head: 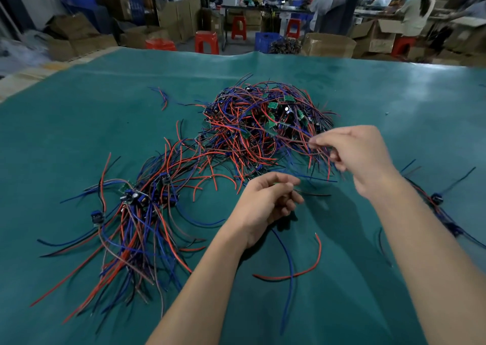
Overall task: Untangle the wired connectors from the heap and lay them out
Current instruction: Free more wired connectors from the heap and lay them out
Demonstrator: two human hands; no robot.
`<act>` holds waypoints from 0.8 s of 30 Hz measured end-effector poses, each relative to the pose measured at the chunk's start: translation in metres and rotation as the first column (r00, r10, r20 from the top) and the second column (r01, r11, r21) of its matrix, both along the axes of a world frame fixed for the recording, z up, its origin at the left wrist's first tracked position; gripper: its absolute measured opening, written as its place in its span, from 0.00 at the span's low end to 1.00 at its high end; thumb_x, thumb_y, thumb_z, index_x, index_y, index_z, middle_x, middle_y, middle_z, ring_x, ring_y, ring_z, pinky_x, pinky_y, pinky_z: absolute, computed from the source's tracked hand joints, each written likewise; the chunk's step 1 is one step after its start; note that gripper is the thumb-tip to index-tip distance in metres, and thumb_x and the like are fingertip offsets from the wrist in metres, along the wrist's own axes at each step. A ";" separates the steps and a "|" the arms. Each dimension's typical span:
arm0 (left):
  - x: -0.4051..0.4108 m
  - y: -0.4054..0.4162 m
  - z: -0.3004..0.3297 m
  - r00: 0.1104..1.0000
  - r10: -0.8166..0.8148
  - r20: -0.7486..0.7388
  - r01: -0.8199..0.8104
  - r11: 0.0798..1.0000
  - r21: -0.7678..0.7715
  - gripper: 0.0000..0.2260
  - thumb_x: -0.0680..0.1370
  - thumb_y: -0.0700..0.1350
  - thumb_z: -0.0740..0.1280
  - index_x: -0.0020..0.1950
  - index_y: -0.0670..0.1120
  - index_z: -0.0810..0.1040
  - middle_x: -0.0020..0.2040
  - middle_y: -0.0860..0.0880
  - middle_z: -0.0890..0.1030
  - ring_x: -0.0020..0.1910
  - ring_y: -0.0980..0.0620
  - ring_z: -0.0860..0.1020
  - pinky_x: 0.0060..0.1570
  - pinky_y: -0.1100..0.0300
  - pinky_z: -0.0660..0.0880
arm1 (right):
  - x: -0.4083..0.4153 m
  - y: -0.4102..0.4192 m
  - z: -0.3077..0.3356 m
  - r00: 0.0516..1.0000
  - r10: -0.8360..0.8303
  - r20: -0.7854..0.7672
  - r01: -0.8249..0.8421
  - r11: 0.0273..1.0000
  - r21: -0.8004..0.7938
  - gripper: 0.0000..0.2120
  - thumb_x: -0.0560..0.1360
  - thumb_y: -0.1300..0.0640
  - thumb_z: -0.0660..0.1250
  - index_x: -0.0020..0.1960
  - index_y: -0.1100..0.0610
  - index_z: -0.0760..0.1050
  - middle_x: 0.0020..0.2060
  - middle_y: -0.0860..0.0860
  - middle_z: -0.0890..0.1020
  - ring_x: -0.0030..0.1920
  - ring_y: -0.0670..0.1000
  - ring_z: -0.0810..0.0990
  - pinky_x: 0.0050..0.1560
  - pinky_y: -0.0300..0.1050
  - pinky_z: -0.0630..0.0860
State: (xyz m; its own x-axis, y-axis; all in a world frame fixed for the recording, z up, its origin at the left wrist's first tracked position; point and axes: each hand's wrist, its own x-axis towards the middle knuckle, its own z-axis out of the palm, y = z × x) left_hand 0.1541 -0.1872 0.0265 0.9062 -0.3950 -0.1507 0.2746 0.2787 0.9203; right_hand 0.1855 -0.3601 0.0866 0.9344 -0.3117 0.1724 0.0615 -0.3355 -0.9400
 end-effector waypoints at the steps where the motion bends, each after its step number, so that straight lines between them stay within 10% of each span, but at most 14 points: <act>1: 0.000 -0.001 0.000 1.000 0.012 -0.008 -0.012 1.000 -0.013 0.07 0.82 0.35 0.60 0.57 0.40 0.77 0.37 0.44 0.82 0.29 0.56 0.75 0.30 0.67 0.71 | -0.011 -0.003 -0.003 0.999 0.046 -0.006 -0.045 0.997 0.062 0.06 0.65 0.53 0.72 0.39 0.52 0.88 0.34 0.61 0.83 0.28 0.48 0.68 0.26 0.38 0.62; 5: 0.002 -0.002 0.000 0.999 0.031 -0.018 -0.032 0.998 -0.049 0.09 0.84 0.42 0.59 0.59 0.41 0.77 0.42 0.45 0.83 0.30 0.55 0.78 0.31 0.66 0.72 | -0.046 -0.006 -0.022 0.979 0.202 -0.031 -0.193 0.963 0.189 0.09 0.75 0.62 0.69 0.40 0.57 0.87 0.39 0.57 0.87 0.24 0.46 0.65 0.22 0.36 0.55; 8: 0.002 -0.002 0.000 0.999 0.042 -0.022 -0.043 0.997 -0.058 0.13 0.85 0.46 0.58 0.60 0.39 0.77 0.43 0.46 0.84 0.33 0.53 0.79 0.31 0.65 0.74 | -0.055 0.000 -0.035 0.960 0.270 -0.076 -0.257 0.955 0.150 0.08 0.75 0.63 0.71 0.40 0.58 0.87 0.23 0.52 0.75 0.22 0.46 0.61 0.23 0.35 0.56; 14: 0.003 -0.002 -0.004 0.998 0.062 0.002 -0.062 0.998 -0.025 0.09 0.84 0.39 0.60 0.46 0.41 0.77 0.34 0.49 0.78 0.30 0.56 0.74 0.30 0.68 0.70 | -0.057 0.017 -0.044 0.961 0.274 0.025 -0.275 0.960 0.047 0.06 0.73 0.65 0.74 0.43 0.55 0.88 0.27 0.43 0.82 0.25 0.38 0.75 0.28 0.25 0.67; 24: 0.002 -0.003 -0.008 0.984 0.155 0.083 -0.158 0.987 0.035 0.05 0.82 0.40 0.65 0.55 0.44 0.69 0.30 0.46 0.78 0.22 0.55 0.69 0.21 0.66 0.62 | -0.060 -0.002 -0.027 0.924 0.312 0.219 -0.380 0.704 0.600 0.11 0.69 0.56 0.70 0.43 0.63 0.84 0.41 0.60 0.81 0.24 0.45 0.64 0.21 0.36 0.57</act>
